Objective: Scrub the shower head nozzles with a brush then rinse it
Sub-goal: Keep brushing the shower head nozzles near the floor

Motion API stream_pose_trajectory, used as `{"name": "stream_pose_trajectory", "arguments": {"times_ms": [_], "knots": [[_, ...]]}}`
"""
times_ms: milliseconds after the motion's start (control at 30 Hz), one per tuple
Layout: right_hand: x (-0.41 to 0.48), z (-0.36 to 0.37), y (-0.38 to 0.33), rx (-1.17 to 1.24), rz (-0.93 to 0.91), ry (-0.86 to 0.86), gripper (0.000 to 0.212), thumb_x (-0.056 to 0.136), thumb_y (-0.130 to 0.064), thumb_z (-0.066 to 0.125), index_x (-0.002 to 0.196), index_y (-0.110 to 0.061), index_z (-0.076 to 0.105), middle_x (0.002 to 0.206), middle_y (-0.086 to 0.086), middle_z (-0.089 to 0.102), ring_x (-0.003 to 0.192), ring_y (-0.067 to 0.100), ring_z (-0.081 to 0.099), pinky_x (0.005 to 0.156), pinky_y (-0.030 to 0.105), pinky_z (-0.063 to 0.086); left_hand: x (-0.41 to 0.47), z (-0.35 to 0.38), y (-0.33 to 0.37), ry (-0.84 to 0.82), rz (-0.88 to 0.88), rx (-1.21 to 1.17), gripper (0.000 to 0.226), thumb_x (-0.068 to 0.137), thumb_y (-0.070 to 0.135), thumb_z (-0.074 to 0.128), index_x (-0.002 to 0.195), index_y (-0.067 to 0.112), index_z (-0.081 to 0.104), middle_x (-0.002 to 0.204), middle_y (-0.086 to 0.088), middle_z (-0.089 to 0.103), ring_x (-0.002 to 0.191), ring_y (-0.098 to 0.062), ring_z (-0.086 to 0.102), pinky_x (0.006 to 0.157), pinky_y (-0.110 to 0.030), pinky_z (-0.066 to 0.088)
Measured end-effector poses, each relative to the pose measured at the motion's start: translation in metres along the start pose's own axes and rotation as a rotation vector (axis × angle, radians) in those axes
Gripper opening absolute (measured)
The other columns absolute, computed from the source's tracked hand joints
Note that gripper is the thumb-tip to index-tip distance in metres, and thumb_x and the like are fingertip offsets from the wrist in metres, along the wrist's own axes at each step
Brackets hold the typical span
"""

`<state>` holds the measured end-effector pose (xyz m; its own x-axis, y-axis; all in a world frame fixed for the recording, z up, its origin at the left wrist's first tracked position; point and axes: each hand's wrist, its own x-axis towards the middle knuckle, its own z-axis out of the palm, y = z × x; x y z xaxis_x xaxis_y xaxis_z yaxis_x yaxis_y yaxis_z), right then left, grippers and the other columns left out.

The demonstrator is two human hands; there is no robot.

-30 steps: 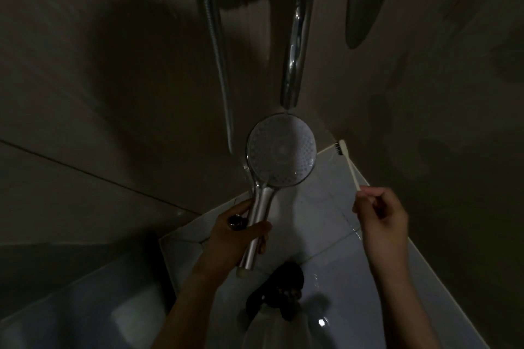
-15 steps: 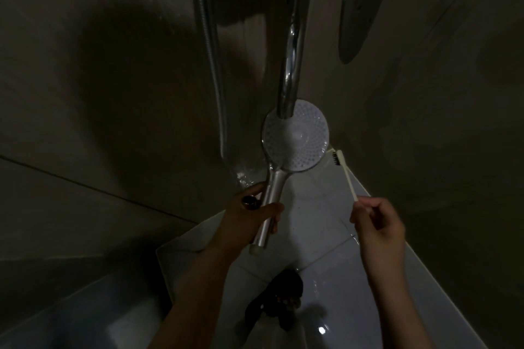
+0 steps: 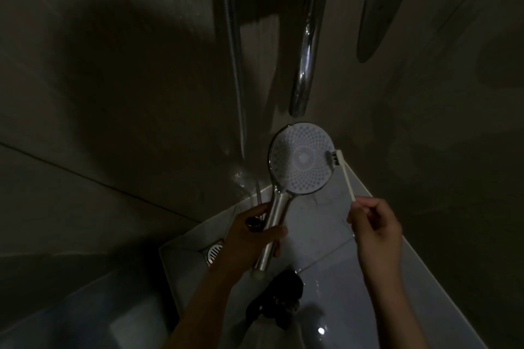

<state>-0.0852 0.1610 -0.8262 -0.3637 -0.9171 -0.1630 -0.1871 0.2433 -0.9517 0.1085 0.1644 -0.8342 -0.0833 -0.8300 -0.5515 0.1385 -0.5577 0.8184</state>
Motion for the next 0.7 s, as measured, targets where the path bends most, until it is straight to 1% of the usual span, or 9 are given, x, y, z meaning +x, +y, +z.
{"name": "stream_pose_trajectory", "arguments": {"times_ms": [100, 233, 333, 367, 433, 500, 600, 700], "knots": [[-0.001, 0.002, -0.006, 0.001, 0.003, -0.005, 0.016, 0.092, -0.007, 0.052, 0.083, -0.017, 0.061, 0.07, 0.007, 0.057, 0.059, 0.005, 0.05, 0.062, 0.027, 0.04, -0.002, -0.002, 0.005, 0.016, 0.011, 0.0, 0.027, 0.08, -0.008, 0.063, 0.1, 0.01, 0.067, 0.061, -0.009, 0.059, 0.046, -0.018, 0.054, 0.046, -0.025, 0.047], [-0.002, 0.001, -0.021, 0.001, -0.001, 0.0, 0.017, 0.092, -0.007, 0.052, 0.083, -0.018, 0.061, 0.069, 0.006, 0.055, 0.057, 0.005, 0.048, 0.061, 0.028, 0.039, -0.006, 0.001, 0.019, 0.009, 0.031, 0.01, 0.027, 0.079, -0.006, 0.064, 0.085, 0.02, 0.069, 0.055, -0.01, 0.057, 0.045, -0.017, 0.054, 0.046, -0.024, 0.048], [-0.001, -0.001, -0.032, -0.004, 0.011, 0.008, 0.016, 0.092, -0.009, 0.052, 0.083, -0.019, 0.06, 0.071, 0.007, 0.056, 0.059, 0.006, 0.05, 0.063, 0.03, 0.041, -0.01, 0.002, 0.025, -0.017, 0.033, 0.032, 0.024, 0.08, -0.004, 0.064, 0.078, 0.02, 0.069, 0.055, -0.01, 0.056, 0.045, -0.018, 0.052, 0.047, -0.025, 0.046], [-0.001, -0.002, -0.035, -0.004, 0.011, 0.013, 0.016, 0.092, -0.009, 0.052, 0.083, -0.019, 0.06, 0.072, 0.007, 0.057, 0.058, 0.005, 0.05, 0.063, 0.03, 0.041, -0.012, 0.003, 0.027, -0.022, 0.027, 0.039, 0.021, 0.08, -0.004, 0.064, 0.08, 0.016, 0.069, 0.055, -0.01, 0.056, 0.044, -0.018, 0.052, 0.046, -0.025, 0.045], [-0.001, -0.003, -0.043, 0.0, 0.003, 0.023, 0.015, 0.092, -0.009, 0.053, 0.083, -0.018, 0.061, 0.07, 0.008, 0.057, 0.056, 0.003, 0.048, 0.061, 0.029, 0.04, -0.016, 0.006, 0.032, -0.03, 0.027, 0.049, 0.012, 0.08, -0.006, 0.062, 0.088, 0.003, 0.065, 0.053, -0.009, 0.055, 0.042, -0.017, 0.051, 0.045, -0.024, 0.045], [-0.001, -0.005, -0.052, 0.007, -0.005, 0.029, 0.014, 0.092, -0.009, 0.052, 0.083, -0.015, 0.061, 0.069, 0.009, 0.056, 0.055, 0.003, 0.047, 0.059, 0.028, 0.038, -0.02, 0.009, 0.037, -0.03, 0.023, 0.068, 0.012, 0.08, -0.008, 0.061, 0.092, -0.005, 0.061, 0.052, -0.008, 0.054, 0.039, -0.015, 0.051, 0.044, -0.022, 0.045], [-0.001, -0.009, -0.063, 0.021, 0.001, 0.033, 0.012, 0.092, -0.01, 0.051, 0.084, -0.012, 0.061, 0.069, 0.009, 0.055, 0.057, 0.007, 0.047, 0.058, 0.028, 0.037, -0.025, 0.014, 0.046, -0.036, 0.015, 0.081, 0.014, 0.08, -0.008, 0.061, 0.092, -0.001, 0.063, 0.05, -0.005, 0.056, 0.038, -0.014, 0.051, 0.044, -0.022, 0.045], [-0.003, -0.016, -0.073, 0.037, -0.002, 0.035, 0.011, 0.091, -0.01, 0.053, 0.084, -0.009, 0.061, 0.068, 0.01, 0.054, 0.055, 0.004, 0.046, 0.057, 0.027, 0.036, -0.03, 0.018, 0.052, -0.063, 0.034, 0.101, 0.012, 0.081, -0.007, 0.061, 0.092, -0.003, 0.063, 0.051, -0.006, 0.056, 0.04, -0.014, 0.052, 0.046, -0.022, 0.045]]}}
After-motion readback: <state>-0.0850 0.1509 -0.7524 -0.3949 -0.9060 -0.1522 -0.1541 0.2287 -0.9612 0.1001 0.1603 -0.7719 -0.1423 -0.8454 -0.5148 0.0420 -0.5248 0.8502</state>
